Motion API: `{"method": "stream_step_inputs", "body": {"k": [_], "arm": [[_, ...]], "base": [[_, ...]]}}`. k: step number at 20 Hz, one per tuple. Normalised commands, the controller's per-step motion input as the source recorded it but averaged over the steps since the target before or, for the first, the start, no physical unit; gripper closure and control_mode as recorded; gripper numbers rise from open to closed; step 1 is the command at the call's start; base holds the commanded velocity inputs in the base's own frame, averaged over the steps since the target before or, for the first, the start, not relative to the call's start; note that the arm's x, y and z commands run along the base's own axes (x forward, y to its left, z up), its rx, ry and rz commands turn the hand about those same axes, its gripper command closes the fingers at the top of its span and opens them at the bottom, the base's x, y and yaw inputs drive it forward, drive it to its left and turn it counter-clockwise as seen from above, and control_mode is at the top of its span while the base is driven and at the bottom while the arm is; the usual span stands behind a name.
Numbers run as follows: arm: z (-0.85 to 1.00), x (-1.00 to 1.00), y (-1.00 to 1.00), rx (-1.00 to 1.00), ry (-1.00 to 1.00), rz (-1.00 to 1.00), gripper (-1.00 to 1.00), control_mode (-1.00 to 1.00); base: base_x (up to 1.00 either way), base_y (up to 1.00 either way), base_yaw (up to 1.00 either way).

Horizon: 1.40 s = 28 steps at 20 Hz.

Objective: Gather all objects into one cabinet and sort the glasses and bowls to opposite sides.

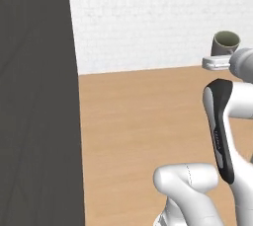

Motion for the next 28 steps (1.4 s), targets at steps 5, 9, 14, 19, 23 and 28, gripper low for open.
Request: {"method": "stream_step_inputs", "body": {"k": [5,9,14,19,23,28], "arm": [[0.0,0.0,0.0,0.0,0.0,0.0,1.0,1.0],[0.0,0.0,0.0,0.0,0.0,0.0,1.0,1.0],[0.0,0.0,0.0,0.0,0.0,0.0,1.0,1.0],[0.0,0.0,0.0,0.0,0.0,0.0,1.0,1.0],[0.0,0.0,0.0,0.0,0.0,0.0,1.0,1.0],[0.0,0.0,0.0,0.0,0.0,0.0,1.0,1.0]], "base": [[1.0,-0.19,-0.18],[1.0,-0.51,-0.3],[1.0,-0.6,-0.34],[1.0,-0.81,-0.3],[1.0,-0.8,-0.27],[1.0,-0.76,-0.24]]}}
